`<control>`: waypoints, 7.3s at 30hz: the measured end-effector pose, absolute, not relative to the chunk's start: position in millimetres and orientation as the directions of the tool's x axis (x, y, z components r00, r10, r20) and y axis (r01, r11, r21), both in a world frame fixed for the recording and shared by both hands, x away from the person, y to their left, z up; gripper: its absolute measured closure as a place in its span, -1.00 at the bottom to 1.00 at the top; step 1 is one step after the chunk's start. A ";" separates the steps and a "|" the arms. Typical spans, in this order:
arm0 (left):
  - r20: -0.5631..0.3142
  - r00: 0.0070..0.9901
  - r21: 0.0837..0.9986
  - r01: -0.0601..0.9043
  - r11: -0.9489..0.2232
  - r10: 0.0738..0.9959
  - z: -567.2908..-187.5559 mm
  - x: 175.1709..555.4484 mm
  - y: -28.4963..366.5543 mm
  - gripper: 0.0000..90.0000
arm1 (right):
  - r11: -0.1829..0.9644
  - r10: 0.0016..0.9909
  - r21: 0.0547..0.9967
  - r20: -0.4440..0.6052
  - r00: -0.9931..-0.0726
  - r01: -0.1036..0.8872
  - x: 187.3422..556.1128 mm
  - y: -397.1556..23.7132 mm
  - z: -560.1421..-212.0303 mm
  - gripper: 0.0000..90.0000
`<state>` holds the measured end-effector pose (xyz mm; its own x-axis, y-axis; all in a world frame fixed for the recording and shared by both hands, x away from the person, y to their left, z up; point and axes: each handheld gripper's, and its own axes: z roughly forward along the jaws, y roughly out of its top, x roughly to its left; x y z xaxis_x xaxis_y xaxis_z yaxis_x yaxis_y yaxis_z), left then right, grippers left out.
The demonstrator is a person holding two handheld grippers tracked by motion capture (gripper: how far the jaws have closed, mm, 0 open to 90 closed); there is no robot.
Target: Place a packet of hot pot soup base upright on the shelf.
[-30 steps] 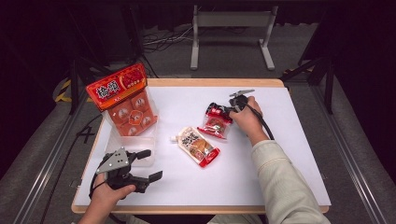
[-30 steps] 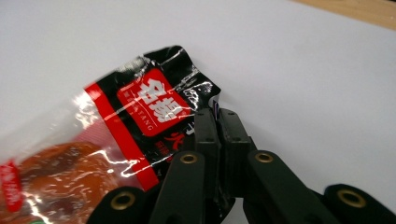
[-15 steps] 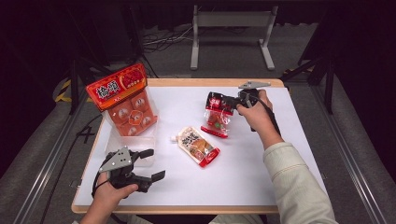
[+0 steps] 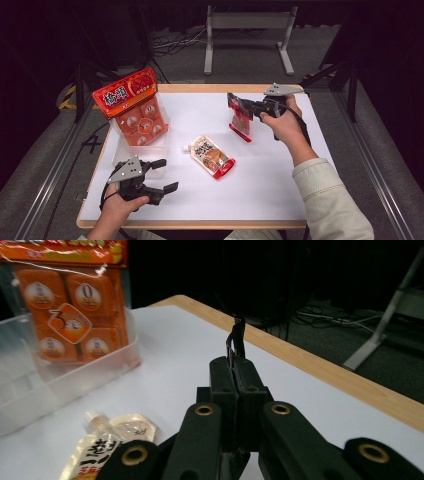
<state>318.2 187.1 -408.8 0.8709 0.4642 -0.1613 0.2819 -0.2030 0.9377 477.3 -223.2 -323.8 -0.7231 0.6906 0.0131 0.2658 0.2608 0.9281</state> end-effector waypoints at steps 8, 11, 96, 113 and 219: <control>-0.164 0.876 0.938 0.281 -0.204 0.453 -408.2 318.4 184.5 -0.69 | 0.274 0.620 0.943 -0.024 -0.784 0.188 453.1 -223.7 -306.6 0.98; -0.161 0.877 0.939 0.278 -0.204 0.452 -407.6 318.4 184.3 -0.68 | 0.282 0.601 0.945 -0.038 -0.799 0.167 444.8 -222.8 -301.0 0.98; -0.171 0.943 0.969 0.213 -0.124 0.285 -363.0 336.2 149.6 0.76 | 0.272 0.148 0.960 -0.115 -0.982 -0.071 355.1 -131.6 -303.9 0.95; -0.130 0.956 0.969 0.180 -0.172 0.265 -355.2 331.5 151.9 1.00 | 0.240 0.173 0.968 -0.121 -0.978 -0.077 351.0 -136.5 -302.6 0.59; -0.029 0.908 0.958 0.144 -0.247 0.417 -367.6 396.3 298.5 0.98 | 0.199 0.598 0.962 0.030 -0.801 0.184 343.1 -275.9 -366.4 0.06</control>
